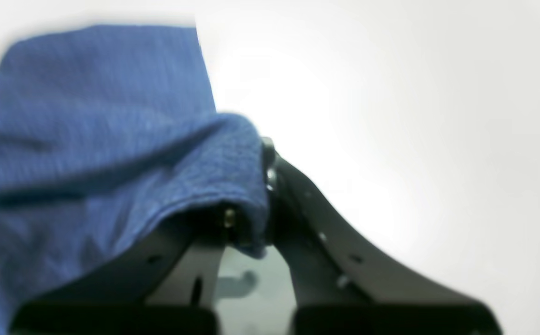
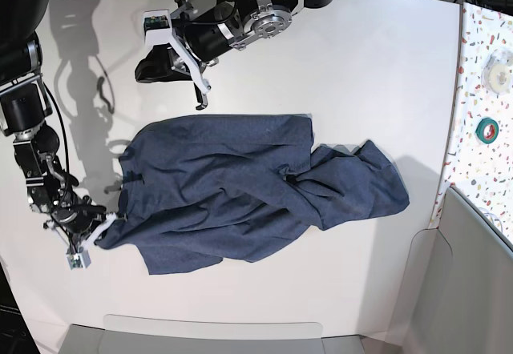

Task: Layout the t-shirt on the table in an organized manner, then fold the t-shirt properly
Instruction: 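Lay the t-shirt flat on the table and open the left gripper, then drag the t-shirt edge outward with the right gripper and release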

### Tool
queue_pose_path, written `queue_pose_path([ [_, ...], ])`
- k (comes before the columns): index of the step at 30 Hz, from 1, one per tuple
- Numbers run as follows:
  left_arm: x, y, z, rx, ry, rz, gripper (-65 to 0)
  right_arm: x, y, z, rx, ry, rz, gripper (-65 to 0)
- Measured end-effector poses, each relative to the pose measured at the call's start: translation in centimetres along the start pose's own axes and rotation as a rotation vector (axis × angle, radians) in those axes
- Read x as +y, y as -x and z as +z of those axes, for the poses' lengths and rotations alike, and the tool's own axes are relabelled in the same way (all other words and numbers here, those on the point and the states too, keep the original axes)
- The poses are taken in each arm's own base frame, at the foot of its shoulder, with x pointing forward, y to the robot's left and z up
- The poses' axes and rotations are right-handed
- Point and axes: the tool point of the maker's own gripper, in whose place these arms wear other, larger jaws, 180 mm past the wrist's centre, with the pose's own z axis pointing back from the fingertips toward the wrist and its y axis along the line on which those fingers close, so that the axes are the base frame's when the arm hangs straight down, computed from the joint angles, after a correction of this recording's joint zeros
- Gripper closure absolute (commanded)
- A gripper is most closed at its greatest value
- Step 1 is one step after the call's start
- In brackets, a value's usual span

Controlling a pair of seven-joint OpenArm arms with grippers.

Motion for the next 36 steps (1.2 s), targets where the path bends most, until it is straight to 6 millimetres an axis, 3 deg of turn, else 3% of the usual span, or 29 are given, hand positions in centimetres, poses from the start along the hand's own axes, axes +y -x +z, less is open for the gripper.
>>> queue_pose_path([
  [2,0.2,0.2,0.0,0.007,-0.007,0.005,-0.1,0.4,1.4,-0.2,0.022,-0.008,-0.003,-4.3],
  [4,0.9,0.9,0.1,0.025,-0.027,0.018,-0.1,0.9,2.3,-0.3,0.04,-0.018,-0.005,-12.6],
  [9,2.7,2.4,0.4,0.062,-0.08,0.036,-0.1,0.7,1.8,-0.2,0.031,-0.014,-0.004,-42.1],
  [13,3.3,4.0,1.0,0.111,-0.116,0.079,-0.1,-0.7,-1.8,0.4,-0.028,0.009,0.006,-57.5],
  [17,3.8,5.4,1.6,0.149,-0.135,0.103,-0.1,-2.0,-7.6,1.8,-0.143,0.034,0.017,-60.7],
  [19,5.0,6.0,1.8,0.16,-0.171,0.112,-0.1,0.3,-10.2,3.1,-0.221,-0.012,0.045,-60.7],
  [21,6.5,7.0,2.3,0.187,-0.214,0.117,-0.1,5.1,-11.1,4.3,-0.285,-0.14,0.041,-60.7],
  [24,8.0,8.6,3.1,0.227,-0.261,0.126,-0.1,12.8,-9.2,5.5,-0.287,-0.328,0.056,-60.7],
  [26,8.7,9.2,3.5,0.242,-0.286,0.135,-0.1,15.7,-8.0,5.7,-0.275,-0.378,0.027,-60.7],
  [28,8.9,10.0,4.1,0.264,-0.304,0.156,-0.1,14.9,-7.8,5.3,-0.268,-0.319,-0.024,-60.7],
  [31,8.6,11.3,4.9,0.302,-0.31,0.178,-0.1,11.2,-7.4,4.2,-0.259,-0.18,-0.017,-60.7],
  [36,7.8,12.5,5.8,0.333,-0.302,0.185,-0.1,5.2,-4.9,1.7,-0.173,0.027,0.064,-60.7],
])
